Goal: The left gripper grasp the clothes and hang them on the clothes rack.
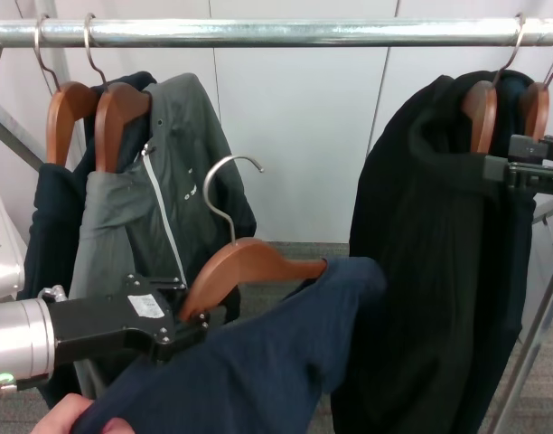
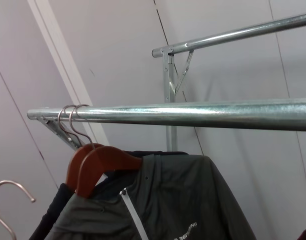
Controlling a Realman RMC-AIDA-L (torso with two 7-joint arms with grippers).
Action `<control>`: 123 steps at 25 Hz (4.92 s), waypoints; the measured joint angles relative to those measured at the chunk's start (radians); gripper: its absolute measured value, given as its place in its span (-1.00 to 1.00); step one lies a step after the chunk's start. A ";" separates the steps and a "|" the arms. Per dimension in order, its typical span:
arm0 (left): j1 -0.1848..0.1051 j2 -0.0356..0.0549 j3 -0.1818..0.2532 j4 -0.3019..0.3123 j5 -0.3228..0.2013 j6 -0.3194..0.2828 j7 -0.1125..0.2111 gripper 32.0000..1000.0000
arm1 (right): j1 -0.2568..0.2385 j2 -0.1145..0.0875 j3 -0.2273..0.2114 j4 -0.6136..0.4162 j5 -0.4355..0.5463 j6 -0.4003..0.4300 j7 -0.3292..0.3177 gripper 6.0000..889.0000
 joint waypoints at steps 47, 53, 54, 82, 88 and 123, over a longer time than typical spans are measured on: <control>0.003 -0.0018 0.026 0.013 -0.339 -0.111 0.098 -0.72 | 0.002 0.000 0.038 0.000 0.003 -0.001 0.002 0.84; 0.000 -0.0041 0.196 0.101 -0.399 -0.404 0.089 -0.72 | 0.002 0.001 0.038 0.000 0.003 0.022 0.000 0.84; 0.002 -0.0040 0.231 0.126 -0.403 -0.463 0.081 -0.72 | 0.002 0.001 0.038 0.002 0.002 0.025 0.000 0.84; -0.147 -0.0034 0.506 0.141 -0.141 -1.064 -0.288 -0.72 | 0.002 0.002 0.038 0.011 0.003 0.030 0.000 0.84; -0.186 -0.0044 0.527 0.097 -0.154 -1.063 -0.293 -0.72 | 0.002 0.002 0.038 0.011 0.003 0.028 0.000 0.84; 0.107 0.0053 -0.142 0.194 -0.256 0.067 -0.186 0.29 | 0.004 0.001 0.038 0.051 0.003 0.016 -0.014 0.84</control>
